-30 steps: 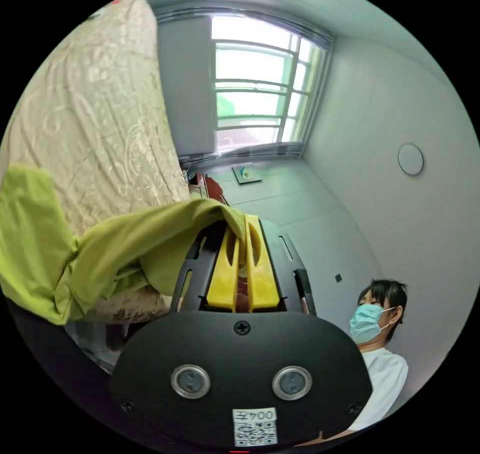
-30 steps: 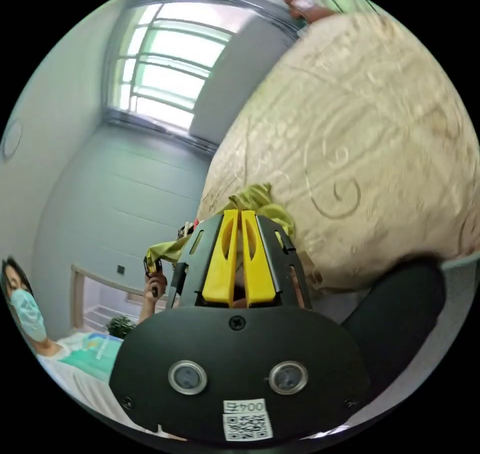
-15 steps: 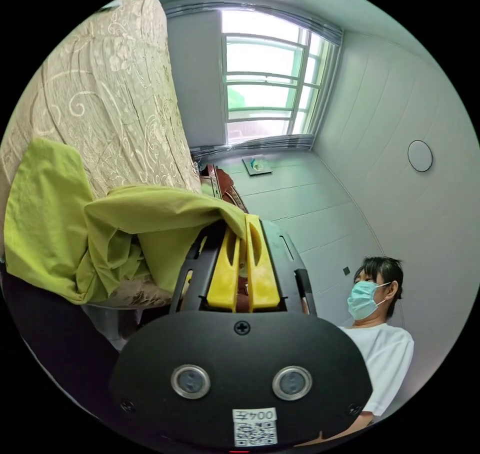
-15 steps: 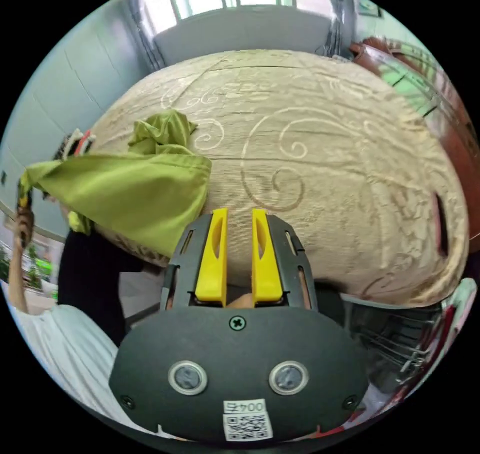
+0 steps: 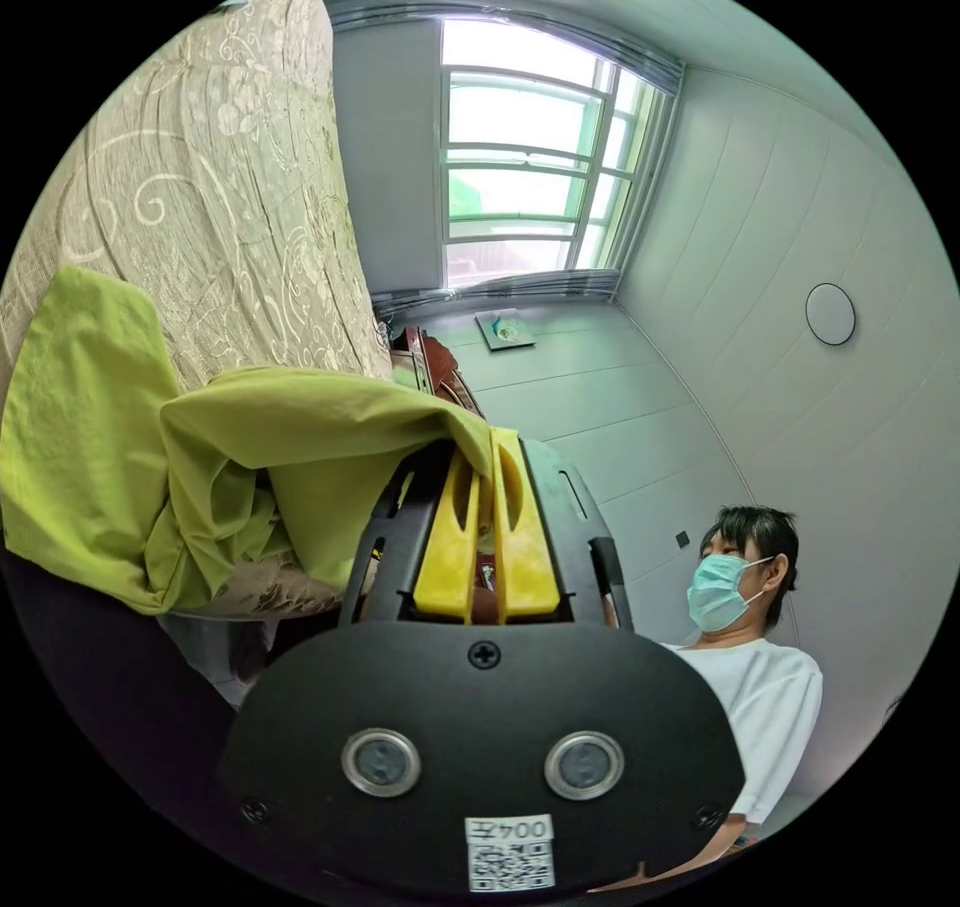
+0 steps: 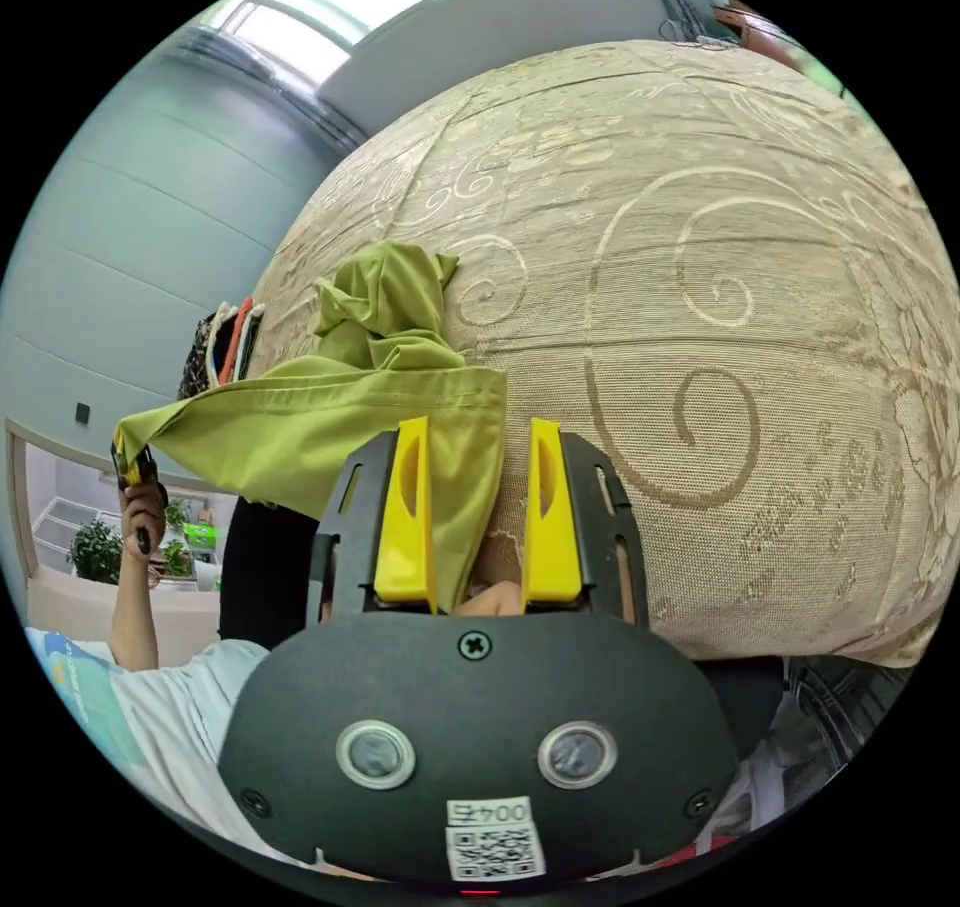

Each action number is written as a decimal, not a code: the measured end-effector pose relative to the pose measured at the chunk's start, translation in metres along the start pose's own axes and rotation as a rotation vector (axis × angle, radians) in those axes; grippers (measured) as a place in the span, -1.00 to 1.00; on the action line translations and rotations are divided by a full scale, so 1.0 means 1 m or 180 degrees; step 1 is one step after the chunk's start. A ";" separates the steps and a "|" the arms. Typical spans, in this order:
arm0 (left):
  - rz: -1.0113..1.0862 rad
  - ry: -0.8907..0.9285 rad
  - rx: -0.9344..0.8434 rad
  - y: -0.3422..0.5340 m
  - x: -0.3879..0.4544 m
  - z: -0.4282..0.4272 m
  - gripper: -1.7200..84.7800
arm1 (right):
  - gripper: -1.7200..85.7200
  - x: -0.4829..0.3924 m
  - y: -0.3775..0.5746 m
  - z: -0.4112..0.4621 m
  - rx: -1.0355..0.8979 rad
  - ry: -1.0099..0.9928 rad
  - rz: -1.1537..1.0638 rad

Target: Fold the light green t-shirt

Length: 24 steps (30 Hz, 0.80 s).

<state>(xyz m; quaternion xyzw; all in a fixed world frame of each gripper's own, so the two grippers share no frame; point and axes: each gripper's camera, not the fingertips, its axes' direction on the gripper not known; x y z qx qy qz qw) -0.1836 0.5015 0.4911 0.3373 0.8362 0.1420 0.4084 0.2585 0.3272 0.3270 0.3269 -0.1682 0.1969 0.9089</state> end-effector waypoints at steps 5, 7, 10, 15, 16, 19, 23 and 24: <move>0.0003 0.0067 -0.0015 0.018 -0.001 0.006 -0.87 | -0.88 0.048 0.016 -0.014 0.0003 -0.0953 0.0147; 0.0022 0.0072 -0.0019 0.024 0.001 0.007 -0.87 | -0.93 0.066 0.030 -0.034 0.0256 -0.1353 0.0234; 0.0087 0.0068 -0.0027 0.032 0.010 0.010 -0.87 | -0.96 0.069 0.039 -0.082 0.0726 -0.1529 0.0096; 0.0465 0.0285 0.0025 0.004 0.071 0.032 -0.87 | -0.98 0.032 0.010 -0.227 0.1726 -0.1881 -0.0347; 0.0722 0.0388 -0.0032 -0.014 0.109 0.046 -0.87 | -0.98 0.012 0.001 -0.279 0.2046 -0.2031 -0.0585; 0.1572 0.0380 -0.0353 -0.047 0.241 0.092 -0.86 | -0.98 -0.067 -0.006 -0.418 0.2617 -0.1626 -0.1276; 0.2476 0.0460 -0.0446 -0.034 0.402 0.125 -0.85 | -0.98 -0.138 0.035 -0.538 0.3221 -0.1377 -0.1788; 0.2545 0.0508 -0.0426 -0.030 0.418 0.125 -0.85 | -0.98 -0.150 0.054 -0.567 0.3388 -0.1425 -0.1862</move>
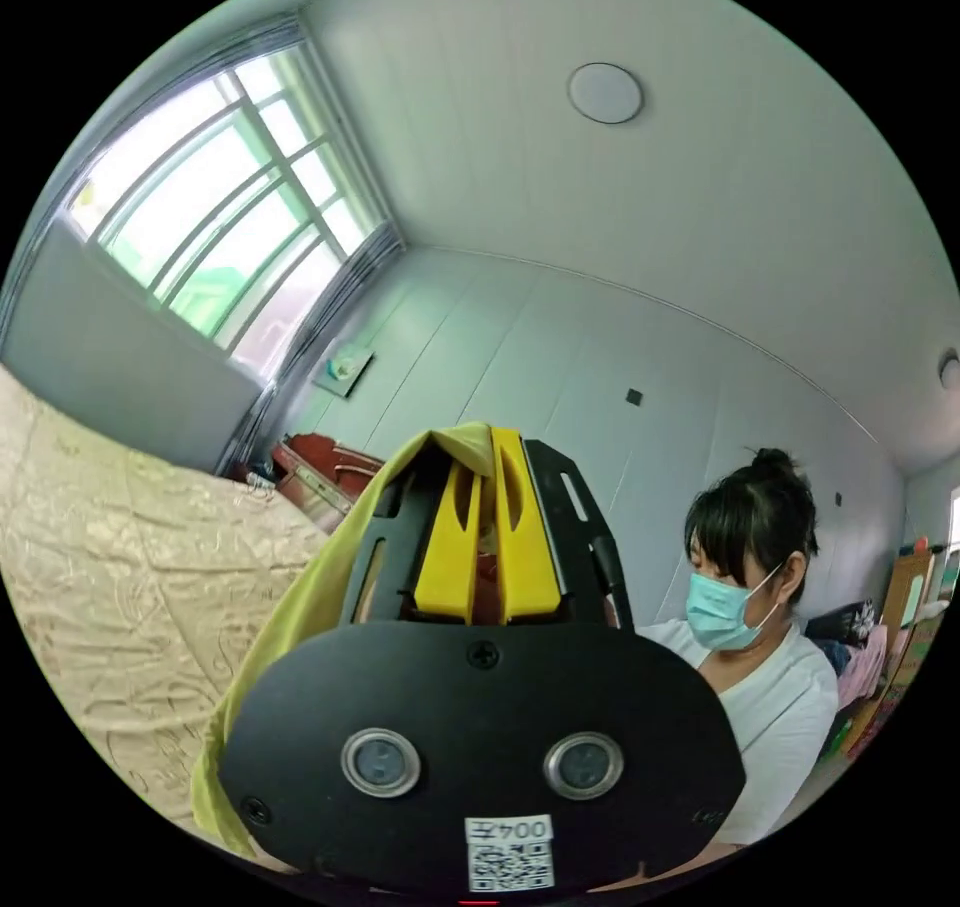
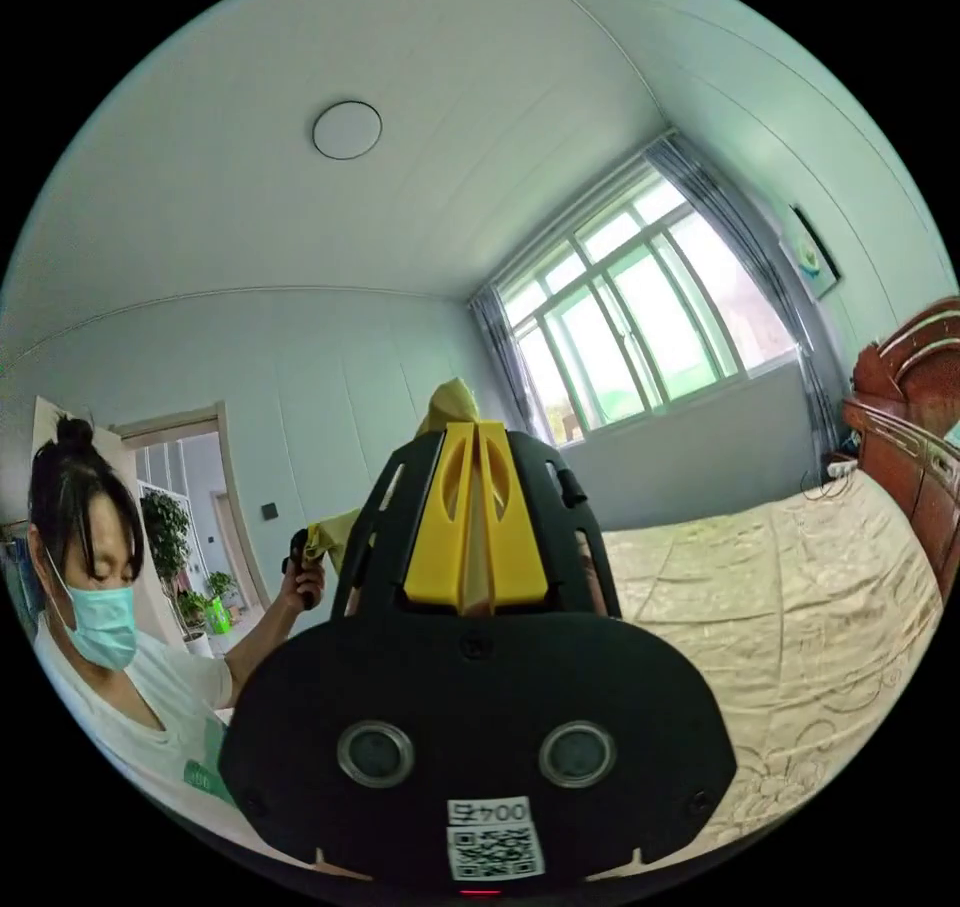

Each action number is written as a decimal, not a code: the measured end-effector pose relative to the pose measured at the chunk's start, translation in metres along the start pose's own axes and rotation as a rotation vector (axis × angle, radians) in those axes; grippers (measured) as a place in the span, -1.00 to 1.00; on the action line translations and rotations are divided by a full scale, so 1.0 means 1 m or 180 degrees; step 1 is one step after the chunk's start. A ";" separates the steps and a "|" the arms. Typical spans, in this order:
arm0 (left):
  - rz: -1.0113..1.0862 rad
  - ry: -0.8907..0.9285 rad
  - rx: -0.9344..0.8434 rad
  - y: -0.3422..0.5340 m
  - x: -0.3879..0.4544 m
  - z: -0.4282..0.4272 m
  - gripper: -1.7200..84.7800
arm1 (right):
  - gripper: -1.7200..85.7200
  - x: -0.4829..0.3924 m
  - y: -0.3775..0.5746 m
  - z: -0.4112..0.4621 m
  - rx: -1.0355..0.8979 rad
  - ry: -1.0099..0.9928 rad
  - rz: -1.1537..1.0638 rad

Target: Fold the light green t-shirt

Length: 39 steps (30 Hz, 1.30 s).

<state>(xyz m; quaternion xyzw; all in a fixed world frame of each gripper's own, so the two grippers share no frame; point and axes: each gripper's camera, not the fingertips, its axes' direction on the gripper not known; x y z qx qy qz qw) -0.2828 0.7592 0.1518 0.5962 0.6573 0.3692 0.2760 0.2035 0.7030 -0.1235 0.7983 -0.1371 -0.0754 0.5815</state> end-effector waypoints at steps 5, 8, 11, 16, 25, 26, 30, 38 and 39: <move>0.0358 0.0105 0.0113 -0.013 0.115 0.007 -0.84 | -0.98 -0.091 -0.044 -0.073 0.0325 -0.0068 -0.0339; 0.0453 0.0113 0.0169 -0.003 0.162 0.007 -0.84 | -0.98 -0.137 -0.059 -0.106 0.0368 0.0060 -0.0533; 0.0542 0.0109 0.0200 0.002 0.194 0.012 -0.84 | -0.98 -0.164 -0.077 -0.122 0.0383 0.0187 -0.0625; 0.0532 0.0081 0.0191 0.013 0.186 0.031 -0.84 | -0.98 -0.151 -0.092 -0.109 0.0256 0.0535 -0.0535; -0.0924 -0.0207 -0.0100 0.086 -0.089 0.096 -0.85 | -0.98 0.072 -0.021 0.021 -0.0682 0.1333 0.0682; -0.1109 -0.0290 -0.0103 0.096 -0.133 0.107 -0.86 | -0.98 0.087 -0.016 0.030 -0.0731 0.1378 0.0755; -0.1355 -0.0422 -0.0173 0.092 -0.245 0.142 -0.86 | -0.98 0.151 -0.018 0.085 -0.0679 0.1470 0.1022; -0.0031 -0.0615 0.0087 -0.031 -0.230 0.182 -0.85 | -0.98 0.087 -0.119 0.136 -0.0249 0.1059 0.0074; 0.0072 -0.0627 0.0062 -0.031 -0.224 0.180 -0.85 | -0.98 0.077 -0.118 0.135 -0.0310 0.1014 -0.0050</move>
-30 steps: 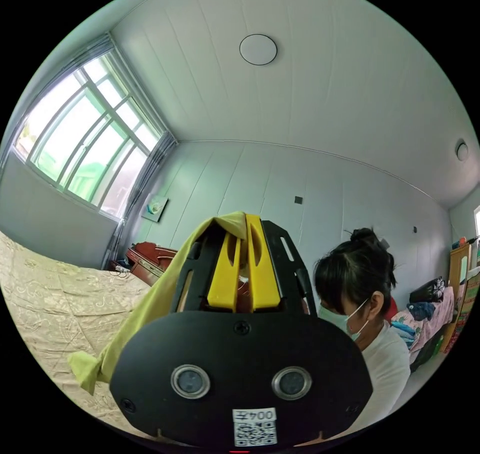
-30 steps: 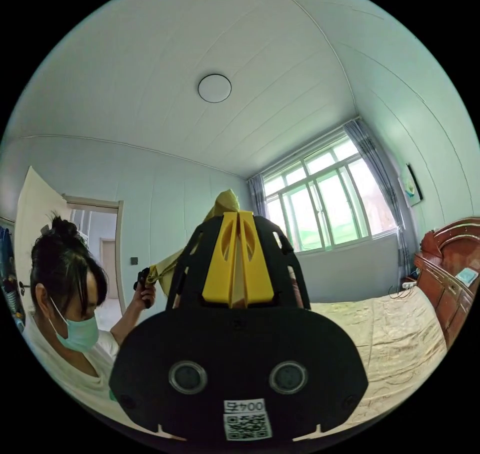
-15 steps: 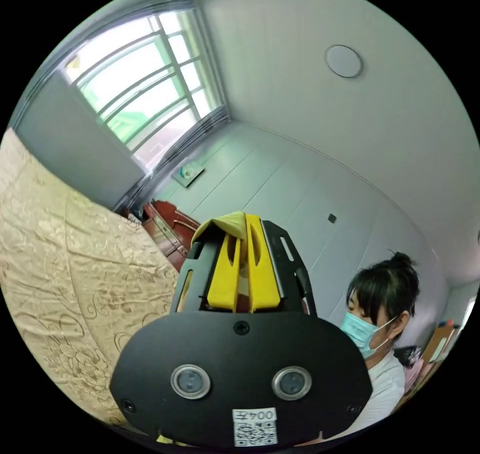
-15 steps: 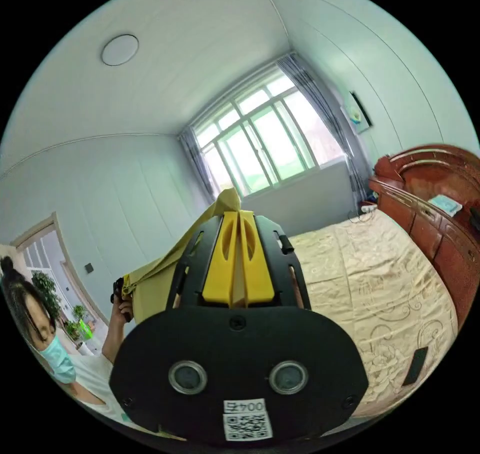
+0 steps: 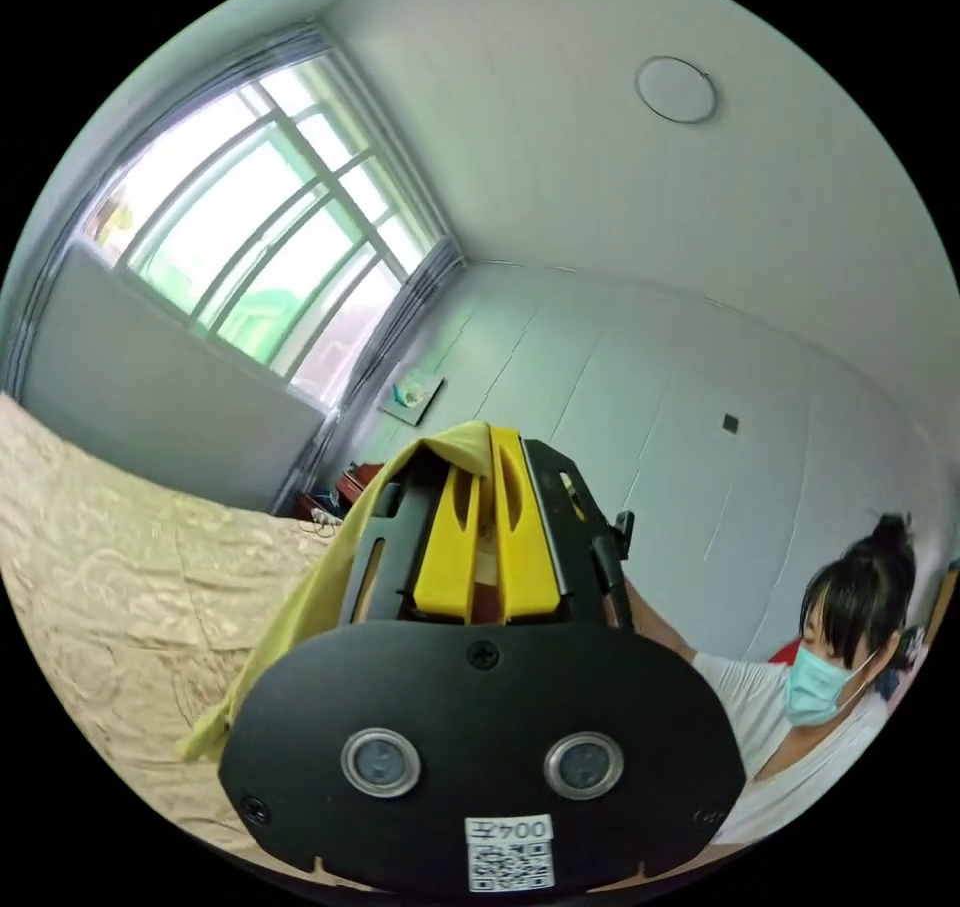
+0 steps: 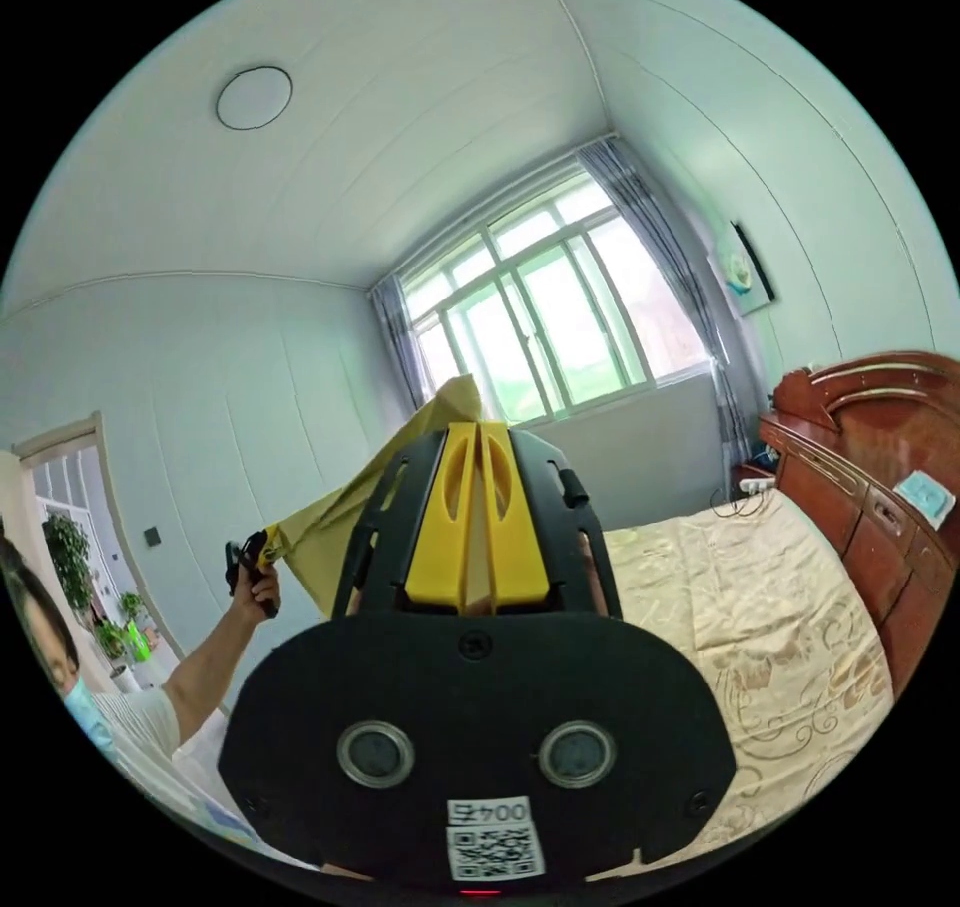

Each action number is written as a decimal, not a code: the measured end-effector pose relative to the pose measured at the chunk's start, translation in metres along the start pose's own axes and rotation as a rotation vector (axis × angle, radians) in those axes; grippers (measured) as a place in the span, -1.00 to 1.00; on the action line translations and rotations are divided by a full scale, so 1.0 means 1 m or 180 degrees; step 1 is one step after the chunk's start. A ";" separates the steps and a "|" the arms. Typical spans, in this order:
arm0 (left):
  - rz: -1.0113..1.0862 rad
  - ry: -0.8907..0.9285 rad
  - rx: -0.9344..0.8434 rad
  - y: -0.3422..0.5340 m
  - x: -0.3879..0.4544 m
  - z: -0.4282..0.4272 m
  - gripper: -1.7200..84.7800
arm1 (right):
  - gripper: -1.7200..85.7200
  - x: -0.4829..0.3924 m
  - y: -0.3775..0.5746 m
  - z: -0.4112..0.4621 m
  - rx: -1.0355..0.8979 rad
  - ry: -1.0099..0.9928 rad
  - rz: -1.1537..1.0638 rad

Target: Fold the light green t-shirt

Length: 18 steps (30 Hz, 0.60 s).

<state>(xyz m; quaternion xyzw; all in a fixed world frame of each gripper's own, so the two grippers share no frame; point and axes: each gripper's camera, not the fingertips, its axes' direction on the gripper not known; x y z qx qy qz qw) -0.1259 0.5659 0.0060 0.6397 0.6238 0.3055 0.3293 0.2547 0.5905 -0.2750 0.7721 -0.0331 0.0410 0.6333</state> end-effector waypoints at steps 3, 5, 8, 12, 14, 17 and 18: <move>0.0483 -0.0317 -0.0279 0.033 0.018 -0.018 -0.84 | -0.98 -0.006 0.034 -0.005 -0.0286 -0.0167 -0.0135; 0.0575 -0.0698 -0.0677 0.090 0.008 -0.029 -0.84 | -0.98 -0.005 0.074 -0.003 -0.0563 -0.0169 -0.0178; 0.0424 -0.1035 -0.1141 0.187 -0.030 -0.041 -0.84 | -0.98 -0.003 0.159 0.007 -0.1069 -0.0047 -0.0284; 0.0203 -0.1364 -0.1595 0.330 -0.087 -0.062 -0.84 | -0.98 0.007 0.300 0.032 -0.1851 0.0129 -0.0194; -0.0172 -0.1489 -0.1785 0.424 -0.126 -0.085 -0.84 | -0.98 0.007 0.361 0.041 -0.2182 0.0217 -0.0139; -0.0518 -0.1754 -0.2080 0.519 -0.152 -0.105 -0.84 | -0.98 0.001 0.446 0.054 -0.2714 0.0391 -0.0028; -0.0558 -0.1806 -0.2167 0.533 -0.154 -0.107 -0.84 | -0.98 -0.006 0.471 0.059 -0.2917 0.0477 -0.0049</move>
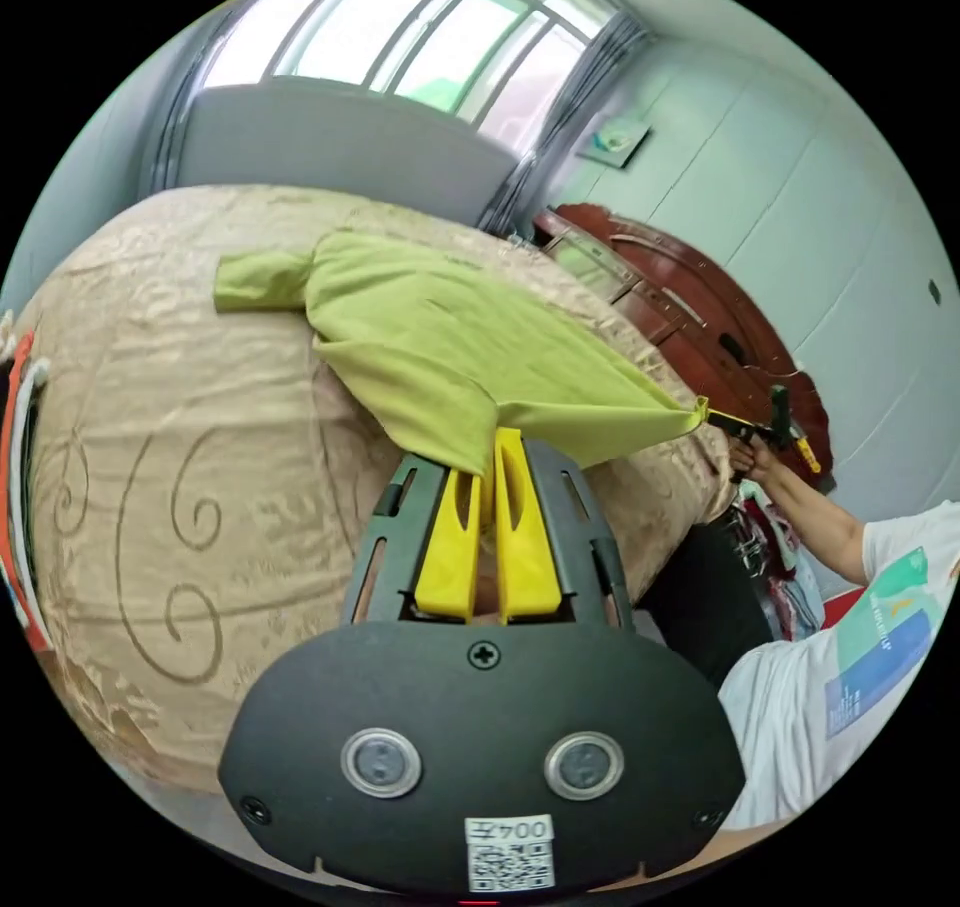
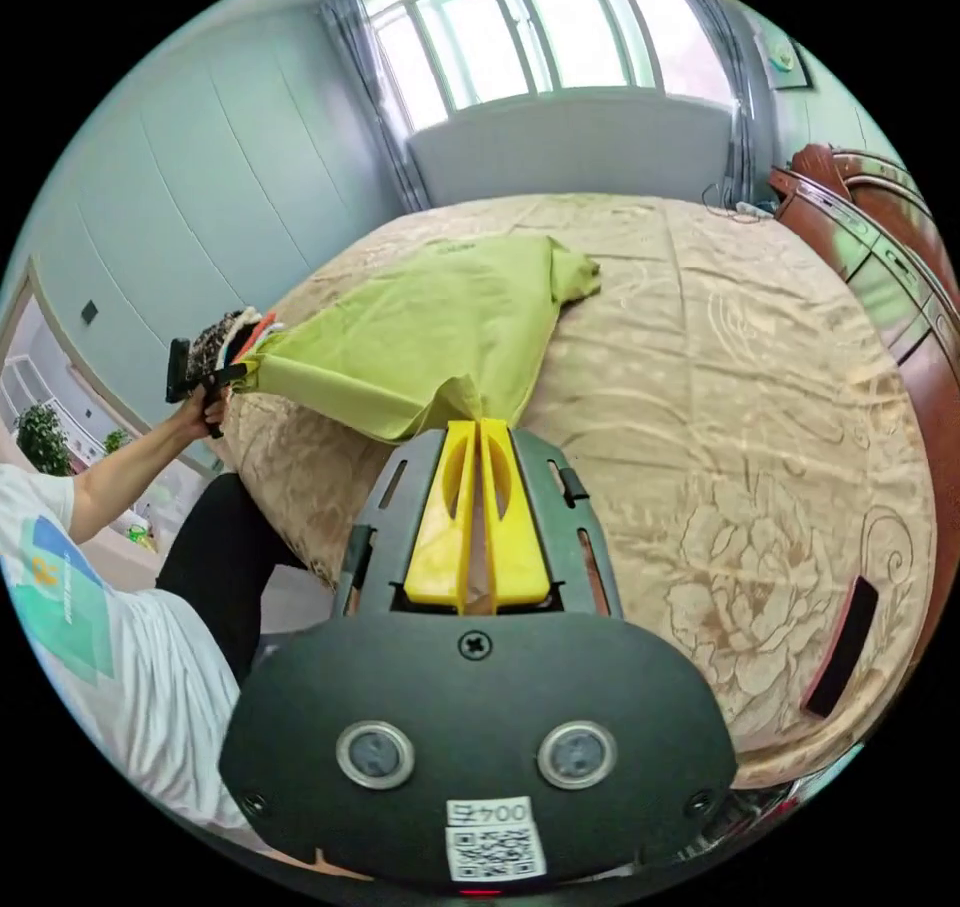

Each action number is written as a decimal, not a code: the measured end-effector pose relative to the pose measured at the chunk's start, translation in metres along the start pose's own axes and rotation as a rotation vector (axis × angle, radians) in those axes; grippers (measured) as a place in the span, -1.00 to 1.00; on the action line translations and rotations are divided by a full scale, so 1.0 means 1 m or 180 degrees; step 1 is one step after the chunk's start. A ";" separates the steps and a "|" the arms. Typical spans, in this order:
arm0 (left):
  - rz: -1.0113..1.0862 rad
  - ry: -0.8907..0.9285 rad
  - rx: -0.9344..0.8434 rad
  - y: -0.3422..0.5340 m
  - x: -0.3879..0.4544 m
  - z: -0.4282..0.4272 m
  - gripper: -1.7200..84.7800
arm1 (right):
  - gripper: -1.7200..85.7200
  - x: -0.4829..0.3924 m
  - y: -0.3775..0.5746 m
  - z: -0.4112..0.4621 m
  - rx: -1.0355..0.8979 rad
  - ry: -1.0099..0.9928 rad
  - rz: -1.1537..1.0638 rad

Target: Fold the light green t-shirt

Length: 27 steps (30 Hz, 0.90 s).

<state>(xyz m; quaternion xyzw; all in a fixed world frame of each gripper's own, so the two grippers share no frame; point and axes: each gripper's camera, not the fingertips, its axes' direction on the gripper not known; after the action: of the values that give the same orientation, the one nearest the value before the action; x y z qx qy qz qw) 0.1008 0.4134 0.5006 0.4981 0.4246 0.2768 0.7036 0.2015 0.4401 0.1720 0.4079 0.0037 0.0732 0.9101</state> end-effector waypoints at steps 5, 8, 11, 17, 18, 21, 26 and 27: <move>0.0107 -0.0221 -0.0508 0.053 -0.002 0.039 -0.84 | -0.97 -0.046 0.018 0.047 -0.0603 0.0430 -0.0289; 0.0154 -0.0363 -0.0720 0.067 -0.004 0.053 -0.84 | -0.97 -0.073 0.016 0.057 -0.0807 0.0633 -0.0405; 0.0098 -0.0438 -0.0784 0.082 -0.010 0.058 -0.84 | -0.97 -0.098 0.011 0.056 -0.0890 0.0834 -0.0378; 0.0035 -0.0403 -0.0649 0.110 -0.024 0.035 -0.84 | -0.96 -0.135 -0.002 0.019 -0.0707 0.0844 -0.0170; 0.0041 -0.0409 -0.0630 0.111 -0.025 0.031 -0.84 | -0.95 -0.145 -0.008 0.013 -0.0615 0.0854 -0.0177; 0.0114 -0.0489 -0.0674 0.112 -0.028 0.009 -0.85 | -0.91 -0.173 -0.033 0.004 -0.0416 0.0891 -0.0270; 0.0129 -0.0650 -0.0558 0.121 -0.039 -0.047 -0.90 | -0.86 -0.203 -0.073 0.021 -0.0452 0.0785 -0.0288; 0.0105 -0.0648 -0.0552 0.124 -0.042 -0.053 -0.90 | -0.85 -0.206 -0.077 0.039 -0.0685 0.0794 -0.0284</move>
<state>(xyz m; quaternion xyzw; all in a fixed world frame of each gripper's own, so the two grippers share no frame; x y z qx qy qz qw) 0.0385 0.4468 0.6226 0.4678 0.3173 0.2720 0.7788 0.0099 0.3323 0.1299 0.2953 0.1268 0.0827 0.9433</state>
